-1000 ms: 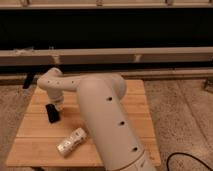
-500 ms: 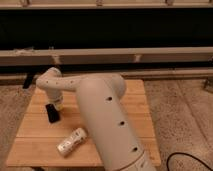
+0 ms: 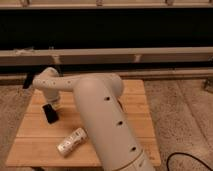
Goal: Push the eraser across the table
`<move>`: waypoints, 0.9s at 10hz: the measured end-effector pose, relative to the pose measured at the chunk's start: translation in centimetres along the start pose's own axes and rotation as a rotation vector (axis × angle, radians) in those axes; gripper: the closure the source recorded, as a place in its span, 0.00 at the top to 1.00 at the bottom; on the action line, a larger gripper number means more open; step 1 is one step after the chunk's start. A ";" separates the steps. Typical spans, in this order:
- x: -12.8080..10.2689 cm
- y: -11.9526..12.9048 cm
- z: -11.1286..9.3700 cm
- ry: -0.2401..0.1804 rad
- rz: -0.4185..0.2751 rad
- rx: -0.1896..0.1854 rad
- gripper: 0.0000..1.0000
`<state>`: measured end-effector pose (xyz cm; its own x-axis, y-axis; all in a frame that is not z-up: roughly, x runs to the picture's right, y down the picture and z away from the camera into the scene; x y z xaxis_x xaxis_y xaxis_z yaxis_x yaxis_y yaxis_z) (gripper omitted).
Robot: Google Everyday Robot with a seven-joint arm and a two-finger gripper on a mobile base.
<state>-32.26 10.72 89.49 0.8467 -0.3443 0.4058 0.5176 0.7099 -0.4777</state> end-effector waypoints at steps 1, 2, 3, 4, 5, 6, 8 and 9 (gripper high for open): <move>-0.4 -0.2 -0.1 -0.004 -0.012 0.003 0.00; -0.8 -0.3 -0.1 -0.008 -0.024 0.005 0.00; -1.1 -0.4 0.0 -0.011 -0.034 0.005 0.00; -1.6 -0.5 0.1 -0.017 -0.050 0.004 0.00; -2.0 -0.6 0.2 -0.021 -0.062 0.004 0.00; -2.4 -0.7 0.3 -0.025 -0.072 0.003 0.00; -3.2 -0.9 0.4 -0.035 -0.096 0.001 0.00; -3.7 -1.0 0.4 -0.043 -0.107 0.002 0.00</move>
<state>-35.92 11.57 88.80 0.7807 -0.3909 0.4876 0.6041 0.6718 -0.4286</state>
